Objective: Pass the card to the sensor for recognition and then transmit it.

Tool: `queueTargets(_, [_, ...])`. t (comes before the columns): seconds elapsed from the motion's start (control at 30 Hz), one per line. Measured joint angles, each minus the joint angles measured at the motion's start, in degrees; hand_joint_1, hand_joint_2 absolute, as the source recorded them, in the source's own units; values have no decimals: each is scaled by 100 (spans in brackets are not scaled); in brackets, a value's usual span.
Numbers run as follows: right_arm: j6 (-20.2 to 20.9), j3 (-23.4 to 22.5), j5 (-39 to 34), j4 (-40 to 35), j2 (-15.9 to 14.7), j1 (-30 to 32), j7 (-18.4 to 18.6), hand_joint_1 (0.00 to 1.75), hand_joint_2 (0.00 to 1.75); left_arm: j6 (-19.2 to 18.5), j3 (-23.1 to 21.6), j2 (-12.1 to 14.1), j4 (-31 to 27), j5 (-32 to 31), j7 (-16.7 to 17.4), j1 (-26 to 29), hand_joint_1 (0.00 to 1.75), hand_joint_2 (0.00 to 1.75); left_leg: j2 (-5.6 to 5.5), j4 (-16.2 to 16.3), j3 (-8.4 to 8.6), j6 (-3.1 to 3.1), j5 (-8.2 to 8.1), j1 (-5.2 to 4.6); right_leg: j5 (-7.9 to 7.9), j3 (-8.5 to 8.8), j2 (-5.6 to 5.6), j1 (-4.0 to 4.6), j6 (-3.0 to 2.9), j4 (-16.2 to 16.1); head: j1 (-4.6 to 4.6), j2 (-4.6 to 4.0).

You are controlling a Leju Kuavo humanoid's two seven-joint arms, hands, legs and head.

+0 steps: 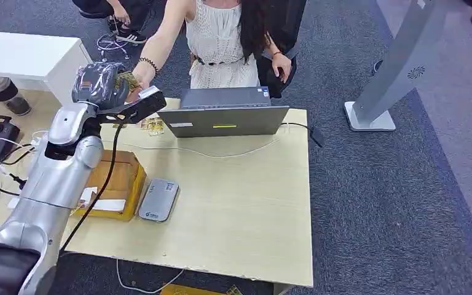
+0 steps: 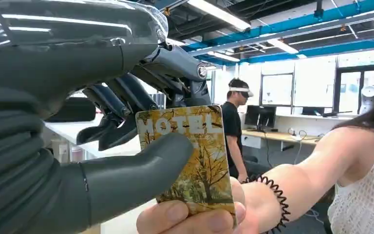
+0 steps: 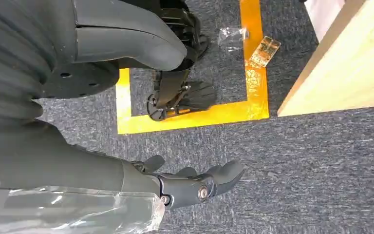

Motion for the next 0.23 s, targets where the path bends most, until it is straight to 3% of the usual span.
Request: queueTargets(0.23, [-4,20,-2,15,0,2,0,0,175,223,-9,13,24,-15,26,69,0,175,-1,0,-1,0,0,0,0,1,-2,0,0,0,0,0])
